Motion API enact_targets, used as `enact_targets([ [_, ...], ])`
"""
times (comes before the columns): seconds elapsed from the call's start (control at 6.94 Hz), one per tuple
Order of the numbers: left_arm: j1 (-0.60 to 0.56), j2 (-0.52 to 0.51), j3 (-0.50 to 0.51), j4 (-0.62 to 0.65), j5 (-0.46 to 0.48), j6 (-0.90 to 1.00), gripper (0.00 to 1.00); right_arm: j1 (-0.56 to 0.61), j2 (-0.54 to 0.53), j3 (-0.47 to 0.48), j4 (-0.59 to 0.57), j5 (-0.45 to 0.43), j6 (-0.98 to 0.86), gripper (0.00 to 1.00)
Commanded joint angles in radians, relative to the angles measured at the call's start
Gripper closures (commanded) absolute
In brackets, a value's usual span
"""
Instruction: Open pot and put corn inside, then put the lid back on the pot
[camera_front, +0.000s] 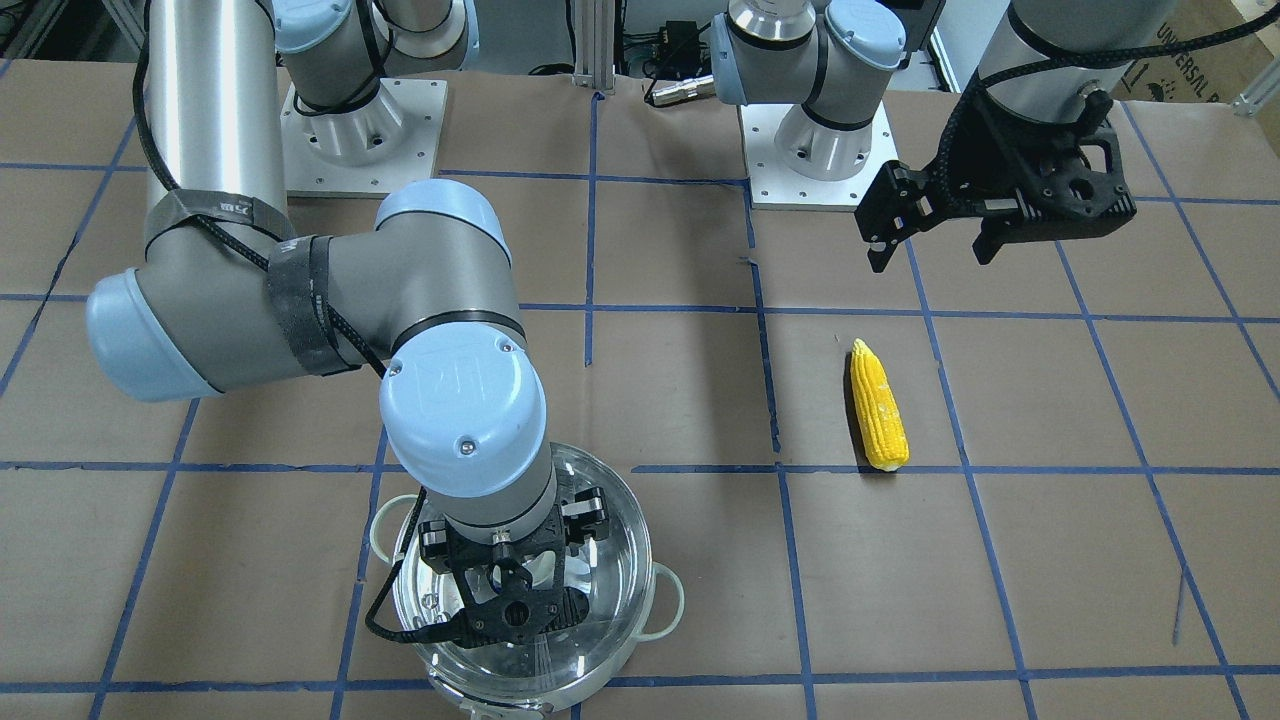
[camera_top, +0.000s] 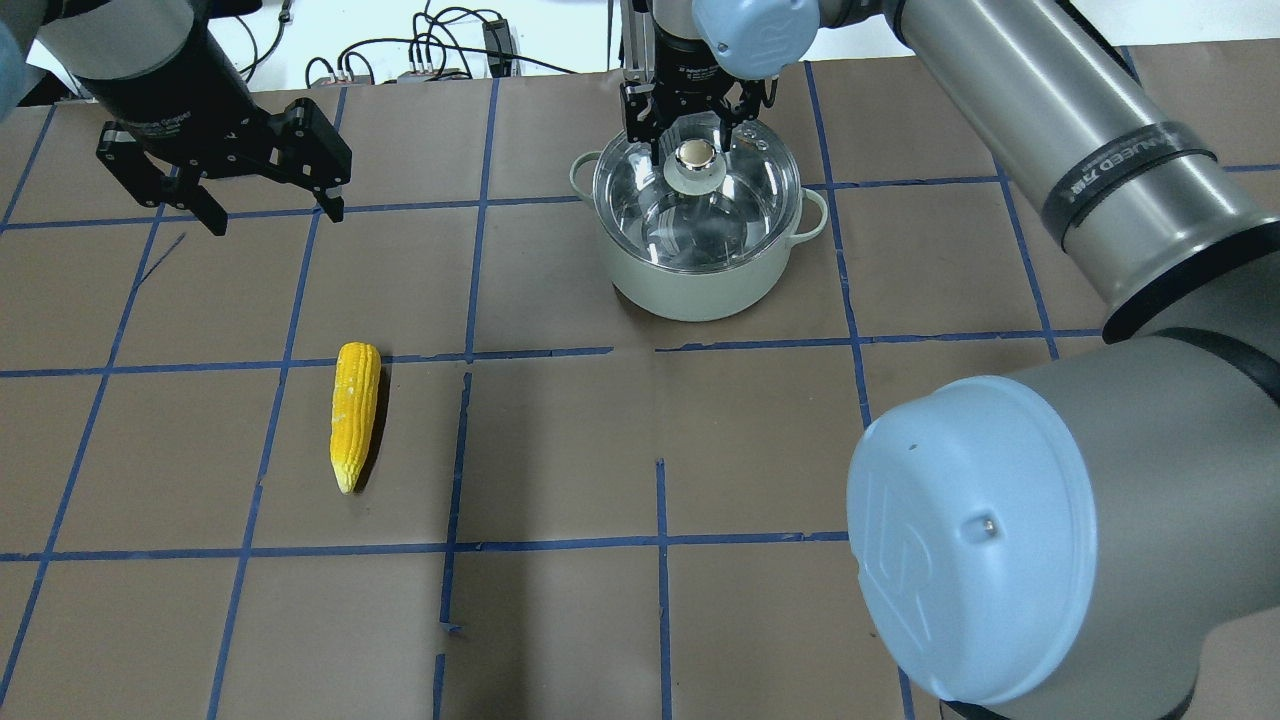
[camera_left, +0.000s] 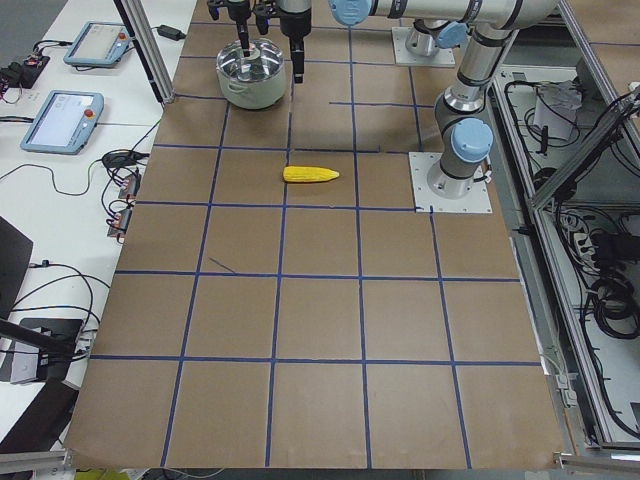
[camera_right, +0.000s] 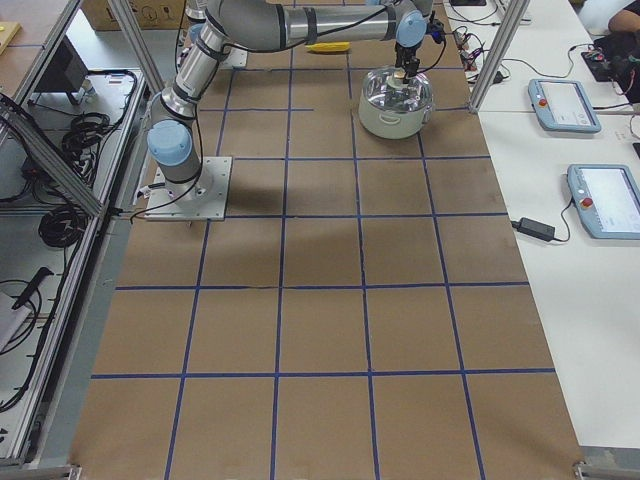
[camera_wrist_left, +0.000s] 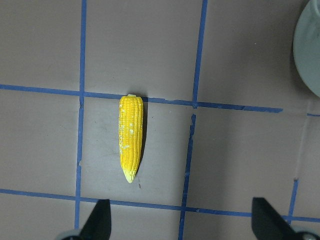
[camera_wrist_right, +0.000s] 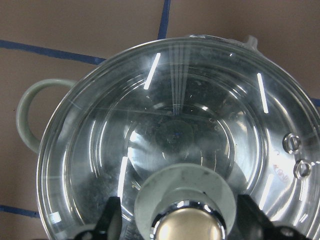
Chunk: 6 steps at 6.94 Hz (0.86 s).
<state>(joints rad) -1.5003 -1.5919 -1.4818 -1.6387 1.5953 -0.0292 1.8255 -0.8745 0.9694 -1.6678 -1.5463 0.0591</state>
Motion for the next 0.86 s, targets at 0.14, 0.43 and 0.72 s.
enact_targets([
  [0.14, 0.000, 0.000, 0.000, -0.001, 0.000, 0.000, 0.00, -0.002, -0.001, 0.002, 0.002, -0.002, -0.016, 0.91],
  [0.43, 0.000, 0.000, 0.000, 0.000, 0.000, 0.000, 0.00, -0.008, -0.009, -0.005, 0.008, -0.005, -0.024, 0.93],
  [0.72, 0.002, 0.001, 0.000, 0.000, 0.000, 0.000, 0.00, -0.041, -0.050, -0.061, 0.090, -0.005, -0.086, 0.92],
])
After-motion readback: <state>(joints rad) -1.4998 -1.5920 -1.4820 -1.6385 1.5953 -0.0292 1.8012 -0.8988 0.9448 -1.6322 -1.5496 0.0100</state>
